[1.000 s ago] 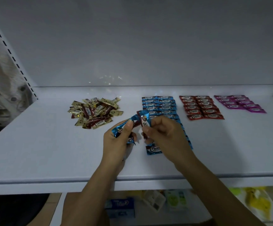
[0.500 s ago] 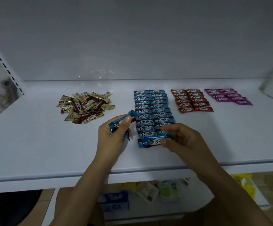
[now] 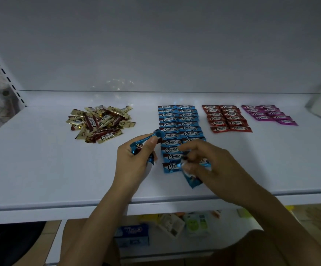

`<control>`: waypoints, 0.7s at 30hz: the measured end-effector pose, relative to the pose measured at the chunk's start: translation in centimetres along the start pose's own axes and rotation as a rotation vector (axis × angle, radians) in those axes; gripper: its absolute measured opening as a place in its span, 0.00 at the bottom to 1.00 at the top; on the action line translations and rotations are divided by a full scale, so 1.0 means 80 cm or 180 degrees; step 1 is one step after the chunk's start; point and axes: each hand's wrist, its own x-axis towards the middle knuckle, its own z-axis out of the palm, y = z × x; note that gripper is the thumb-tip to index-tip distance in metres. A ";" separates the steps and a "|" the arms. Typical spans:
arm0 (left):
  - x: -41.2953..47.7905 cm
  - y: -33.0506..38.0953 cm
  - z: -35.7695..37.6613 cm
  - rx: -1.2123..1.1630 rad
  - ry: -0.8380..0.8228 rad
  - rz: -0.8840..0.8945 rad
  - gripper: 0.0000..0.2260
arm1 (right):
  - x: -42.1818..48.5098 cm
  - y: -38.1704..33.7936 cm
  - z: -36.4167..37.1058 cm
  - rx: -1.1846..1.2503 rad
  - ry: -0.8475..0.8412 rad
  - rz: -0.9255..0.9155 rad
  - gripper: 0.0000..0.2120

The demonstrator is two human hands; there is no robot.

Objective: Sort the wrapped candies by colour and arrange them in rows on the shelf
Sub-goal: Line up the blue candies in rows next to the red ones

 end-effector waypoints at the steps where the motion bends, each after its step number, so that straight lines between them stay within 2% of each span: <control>1: 0.000 0.000 0.000 0.0031 0.0004 0.0005 0.05 | 0.001 0.002 0.005 -0.0169 -0.0102 -0.0107 0.10; 3: 0.001 -0.001 0.000 0.0082 0.0004 0.0021 0.05 | 0.005 0.009 0.014 -0.0591 -0.0178 -0.0394 0.05; 6: 0.001 -0.004 -0.001 0.0047 -0.0007 0.0088 0.05 | 0.008 0.023 0.027 -0.0873 -0.0286 -0.0601 0.14; 9: 0.001 -0.004 -0.001 0.0049 -0.0049 0.0110 0.06 | 0.011 0.036 0.037 -0.0911 -0.0163 -0.0673 0.16; 12: 0.001 -0.003 -0.001 0.0117 -0.0059 0.0069 0.05 | 0.012 0.042 0.039 -0.0876 0.0344 -0.0597 0.16; 15: 0.001 -0.002 -0.001 0.0135 -0.0036 0.0062 0.05 | -0.006 0.042 0.033 -0.0930 0.0811 -0.0671 0.12; 19: 0.001 -0.003 0.000 0.0206 -0.0097 0.0143 0.05 | -0.045 0.043 0.050 -0.1500 0.0669 -0.0937 0.13; 21: -0.001 0.000 0.001 0.0236 -0.0117 0.0174 0.06 | -0.051 0.049 0.059 -0.1526 0.0641 -0.0948 0.13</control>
